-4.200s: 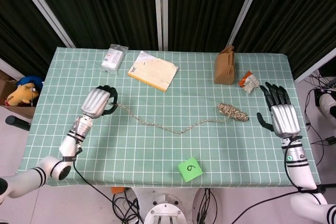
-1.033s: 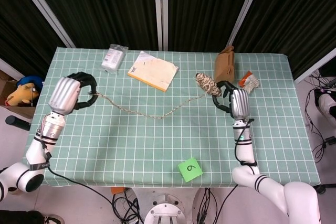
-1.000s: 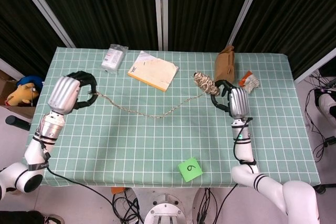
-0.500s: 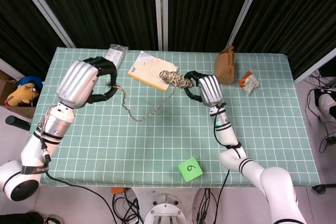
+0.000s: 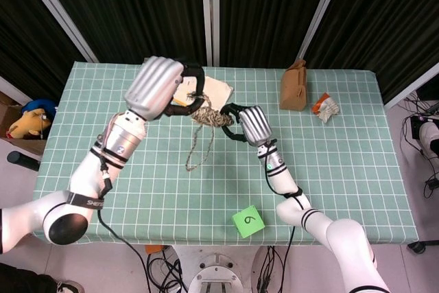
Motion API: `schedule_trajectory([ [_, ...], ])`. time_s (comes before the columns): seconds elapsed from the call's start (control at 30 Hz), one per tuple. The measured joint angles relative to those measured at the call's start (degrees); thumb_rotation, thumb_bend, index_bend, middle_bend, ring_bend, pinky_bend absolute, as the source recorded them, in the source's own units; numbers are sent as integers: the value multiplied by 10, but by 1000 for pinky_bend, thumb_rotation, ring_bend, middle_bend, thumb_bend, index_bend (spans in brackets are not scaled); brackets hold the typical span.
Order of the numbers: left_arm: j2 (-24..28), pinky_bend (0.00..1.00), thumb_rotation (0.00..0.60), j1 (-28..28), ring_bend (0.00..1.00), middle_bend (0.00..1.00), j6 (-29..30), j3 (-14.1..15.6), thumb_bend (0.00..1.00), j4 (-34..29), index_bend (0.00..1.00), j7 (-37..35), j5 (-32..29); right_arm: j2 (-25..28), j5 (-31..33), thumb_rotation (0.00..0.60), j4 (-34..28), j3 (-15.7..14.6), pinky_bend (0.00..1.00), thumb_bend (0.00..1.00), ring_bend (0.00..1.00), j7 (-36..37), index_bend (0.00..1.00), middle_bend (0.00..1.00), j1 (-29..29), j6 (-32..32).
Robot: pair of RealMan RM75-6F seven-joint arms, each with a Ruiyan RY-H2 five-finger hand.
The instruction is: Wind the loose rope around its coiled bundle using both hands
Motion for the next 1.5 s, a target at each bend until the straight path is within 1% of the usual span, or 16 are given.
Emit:
schedule_trajectory([
  [0.17,-40,521,600,-90,418,508,-2,-14,536,48,803,26,-125,-15,-2,600,9,-4,816,663,639,26,874,655,11,-4],
  [0.27,-67,521,600,-146,418,509,-3,-17,536,89,803,49,-181,-19,-5,600,11,-9,816,678,639,38,874,655,15,-6],
  [0.4,-97,524,600,-197,423,515,3,-18,537,144,803,79,-224,-21,-13,600,10,-18,816,682,639,60,874,655,16,1],
  [0.57,-121,525,600,-223,424,516,13,-9,537,210,804,105,-259,-18,-32,600,6,-35,816,680,639,101,874,655,9,34],
  [0.73,-131,526,600,-219,424,516,7,3,537,268,803,109,-293,-5,-47,600,-1,-50,816,675,639,136,874,655,-6,69],
  [0.87,-132,525,600,-192,424,516,-9,15,537,312,803,99,-308,12,-51,600,-10,-58,816,669,639,156,874,656,-29,94],
  [1.0,-129,526,600,-158,424,516,-28,26,538,336,803,81,-313,27,-49,600,-24,-59,816,668,639,174,874,656,-47,108],
  [1.13,-127,526,600,-128,425,517,-45,37,538,356,804,63,-310,37,-45,600,-45,-57,816,667,639,192,875,656,-59,116],
  [1.27,-128,525,600,-100,426,517,-58,47,538,380,804,44,-303,53,-42,600,-83,-56,816,667,639,203,877,656,-75,129],
  [1.37,-129,525,600,-85,425,517,-60,59,539,389,803,41,-287,68,-41,600,-110,-55,816,667,639,212,878,656,-92,146],
  [1.5,-131,525,600,-56,426,517,-64,74,539,398,804,30,-263,85,-37,600,-129,-50,816,665,639,228,878,656,-110,164],
])
